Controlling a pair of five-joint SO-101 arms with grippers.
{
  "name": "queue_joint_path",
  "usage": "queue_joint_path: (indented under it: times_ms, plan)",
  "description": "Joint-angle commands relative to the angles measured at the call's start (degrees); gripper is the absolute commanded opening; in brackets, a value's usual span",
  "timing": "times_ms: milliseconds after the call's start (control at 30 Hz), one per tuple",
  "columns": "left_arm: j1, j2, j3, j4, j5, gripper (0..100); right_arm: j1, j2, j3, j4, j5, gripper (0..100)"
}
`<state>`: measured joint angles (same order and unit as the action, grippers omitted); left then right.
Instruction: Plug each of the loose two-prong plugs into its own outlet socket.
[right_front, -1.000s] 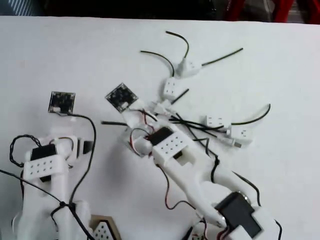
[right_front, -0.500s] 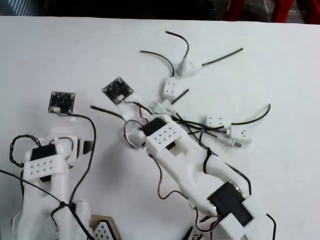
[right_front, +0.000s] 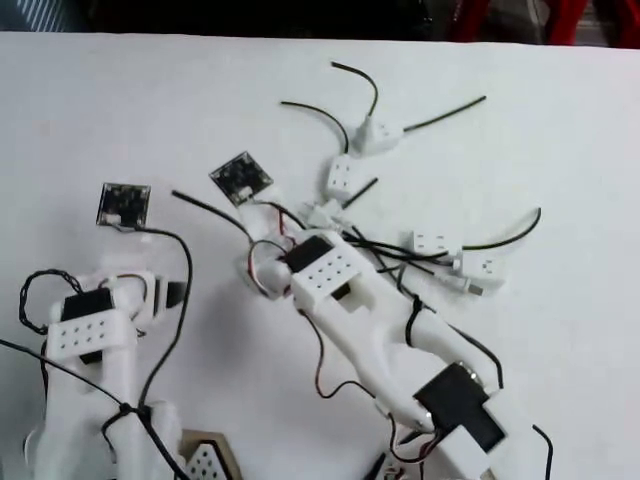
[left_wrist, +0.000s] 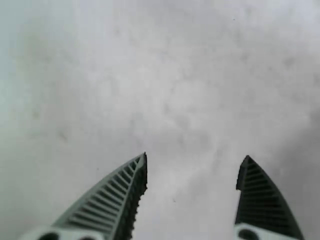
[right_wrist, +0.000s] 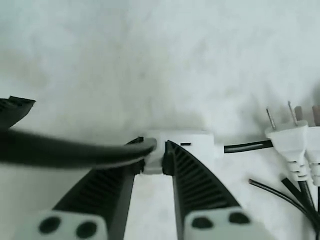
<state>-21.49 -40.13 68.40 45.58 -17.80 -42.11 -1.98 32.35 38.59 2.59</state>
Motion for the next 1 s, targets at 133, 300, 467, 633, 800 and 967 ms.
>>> queue_joint_path:
  times_ms: [133,300,467,633,800,967]
  plan:
    - [-0.3,-1.6,0.0,-1.2,0.3,29,0.7,-3.7,6.8,-6.5,-0.2,1.7]
    - [-0.3,-1.6,0.0,-1.2,0.3,29,0.5,-12.7,9.1,-6.8,-0.3,1.7]
    - [-0.3,-1.6,0.1,-1.2,0.3,29,0.6,-18.2,12.3,-8.9,-0.3,1.7]
    - [-0.3,-1.6,0.1,-1.2,0.3,29,0.6,-14.7,15.1,-13.8,0.1,1.7]
    - [-0.3,-1.6,0.1,-1.2,0.3,29,0.6,-12.7,15.2,-13.8,-0.1,1.7]
    - [-0.3,-1.6,0.1,-1.2,0.3,29,0.6,-12.4,15.6,-13.6,-0.3,1.7]
